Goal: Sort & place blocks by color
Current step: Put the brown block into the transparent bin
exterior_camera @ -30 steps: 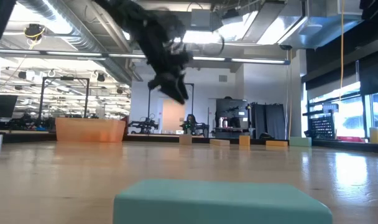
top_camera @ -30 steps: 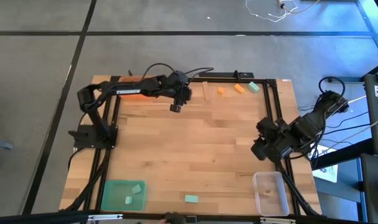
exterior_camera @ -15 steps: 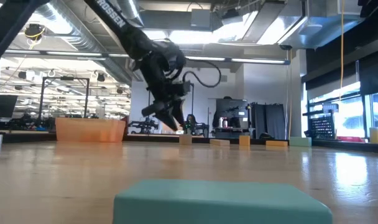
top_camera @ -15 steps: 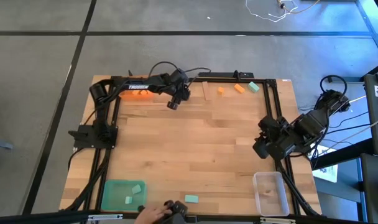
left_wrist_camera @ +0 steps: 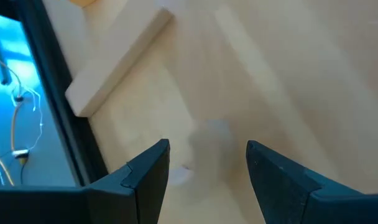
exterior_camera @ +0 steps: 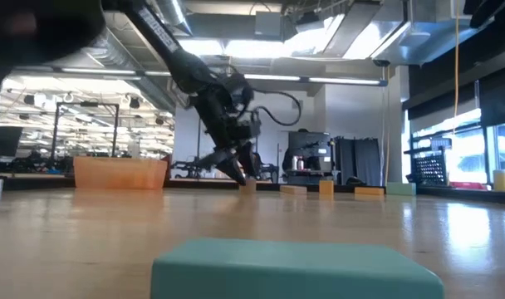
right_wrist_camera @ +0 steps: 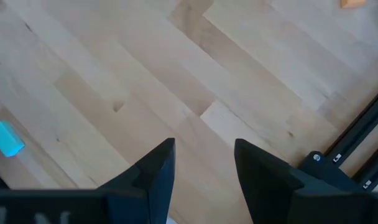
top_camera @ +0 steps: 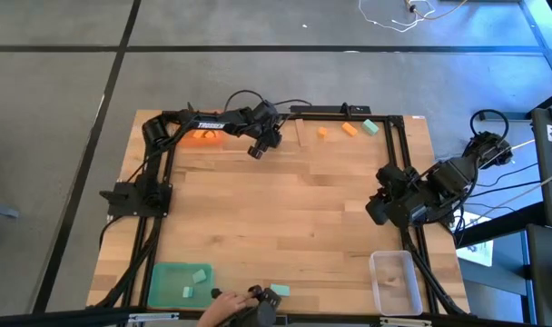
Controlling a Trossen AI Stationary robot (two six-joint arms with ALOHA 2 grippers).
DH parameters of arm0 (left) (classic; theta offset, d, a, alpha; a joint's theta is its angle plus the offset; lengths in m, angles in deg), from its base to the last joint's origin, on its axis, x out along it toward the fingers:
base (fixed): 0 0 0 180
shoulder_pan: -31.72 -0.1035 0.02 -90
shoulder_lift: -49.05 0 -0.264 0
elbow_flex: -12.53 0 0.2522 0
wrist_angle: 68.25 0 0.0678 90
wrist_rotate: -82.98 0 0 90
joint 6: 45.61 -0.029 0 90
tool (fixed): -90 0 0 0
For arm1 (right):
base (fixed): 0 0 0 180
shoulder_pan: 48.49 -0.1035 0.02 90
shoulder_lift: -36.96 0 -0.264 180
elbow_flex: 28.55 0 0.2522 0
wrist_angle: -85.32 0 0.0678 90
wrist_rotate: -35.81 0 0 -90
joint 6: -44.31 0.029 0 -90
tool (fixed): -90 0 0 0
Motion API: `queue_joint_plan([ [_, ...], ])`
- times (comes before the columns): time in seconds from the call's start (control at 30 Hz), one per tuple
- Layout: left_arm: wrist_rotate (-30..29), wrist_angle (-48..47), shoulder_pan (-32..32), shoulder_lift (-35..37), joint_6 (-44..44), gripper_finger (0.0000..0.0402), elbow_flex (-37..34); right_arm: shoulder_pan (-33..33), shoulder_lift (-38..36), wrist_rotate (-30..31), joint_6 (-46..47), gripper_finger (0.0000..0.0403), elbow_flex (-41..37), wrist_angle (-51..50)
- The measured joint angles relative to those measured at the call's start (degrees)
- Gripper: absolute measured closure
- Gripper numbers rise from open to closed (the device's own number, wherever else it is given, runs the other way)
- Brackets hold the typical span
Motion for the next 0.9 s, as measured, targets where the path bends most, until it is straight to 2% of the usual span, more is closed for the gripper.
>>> queue_joint_plan([
  [0.33,0.69,-13.65,-0.57,-5.49,2.28,0.0198,9.84,1.49,0.00,-0.07,-0.02,0.0237,0.00,0.00],
  [0.57,0.36,-14.78,-0.57,-5.85,2.83,0.0203,10.26,1.81,0.00,-0.11,-0.06,0.0237,-0.02,0.01],
  [0.7,0.45,-15.82,-0.51,-5.85,2.68,0.0240,10.26,1.81,0.00,-0.21,-0.06,0.0237,-0.02,0.10],
  [0.9,-0.43,-18.24,0.52,-5.63,2.66,0.0339,10.33,1.81,0.00,-0.22,-0.10,0.0237,-0.02,0.10],
])
